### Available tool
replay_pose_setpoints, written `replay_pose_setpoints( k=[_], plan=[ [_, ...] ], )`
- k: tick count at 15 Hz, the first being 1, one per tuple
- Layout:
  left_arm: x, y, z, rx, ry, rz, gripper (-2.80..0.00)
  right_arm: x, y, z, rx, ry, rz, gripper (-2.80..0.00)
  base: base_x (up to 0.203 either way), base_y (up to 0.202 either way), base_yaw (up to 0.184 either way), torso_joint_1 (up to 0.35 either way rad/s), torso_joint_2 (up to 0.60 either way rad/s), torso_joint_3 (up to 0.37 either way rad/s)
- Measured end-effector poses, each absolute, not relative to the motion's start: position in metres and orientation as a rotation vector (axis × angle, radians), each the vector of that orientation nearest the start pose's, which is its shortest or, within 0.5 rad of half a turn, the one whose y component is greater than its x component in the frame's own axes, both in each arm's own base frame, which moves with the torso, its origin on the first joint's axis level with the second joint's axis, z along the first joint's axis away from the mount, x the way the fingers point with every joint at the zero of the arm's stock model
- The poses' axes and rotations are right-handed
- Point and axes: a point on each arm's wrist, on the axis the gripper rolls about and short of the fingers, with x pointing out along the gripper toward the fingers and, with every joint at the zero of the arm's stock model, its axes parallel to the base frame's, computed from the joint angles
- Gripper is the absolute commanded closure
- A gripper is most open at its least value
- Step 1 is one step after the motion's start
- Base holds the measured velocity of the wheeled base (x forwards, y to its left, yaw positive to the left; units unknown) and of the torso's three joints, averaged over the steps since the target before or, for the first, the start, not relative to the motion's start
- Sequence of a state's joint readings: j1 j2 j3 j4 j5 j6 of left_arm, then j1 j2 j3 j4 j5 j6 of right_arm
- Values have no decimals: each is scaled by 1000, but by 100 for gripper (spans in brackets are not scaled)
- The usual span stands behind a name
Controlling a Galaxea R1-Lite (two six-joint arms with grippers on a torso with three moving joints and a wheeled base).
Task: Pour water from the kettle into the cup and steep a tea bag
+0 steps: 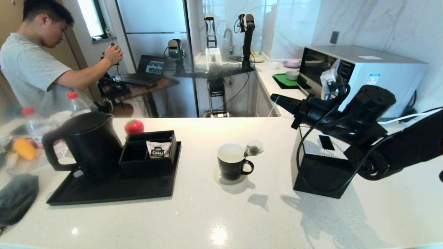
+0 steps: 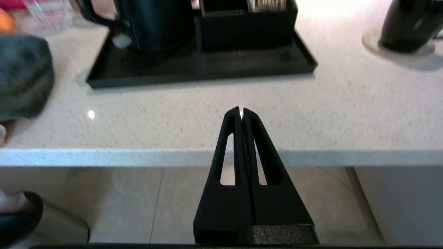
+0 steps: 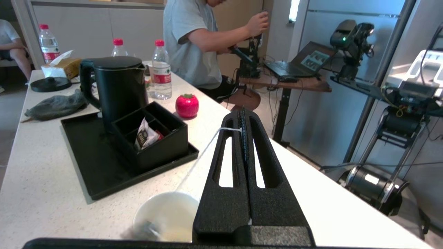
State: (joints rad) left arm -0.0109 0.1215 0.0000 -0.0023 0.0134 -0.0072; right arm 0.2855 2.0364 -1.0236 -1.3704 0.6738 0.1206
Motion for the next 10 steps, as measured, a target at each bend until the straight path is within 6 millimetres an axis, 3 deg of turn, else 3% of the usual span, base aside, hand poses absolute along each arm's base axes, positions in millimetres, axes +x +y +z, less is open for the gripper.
replay_pose_setpoints(
  k=[10],
  plan=[
    [-23, 0, 76, -9, 0, 13, 0, 383, 129, 238, 35, -334, 974, 0, 0, 0, 0, 0, 0, 0]
  ],
)
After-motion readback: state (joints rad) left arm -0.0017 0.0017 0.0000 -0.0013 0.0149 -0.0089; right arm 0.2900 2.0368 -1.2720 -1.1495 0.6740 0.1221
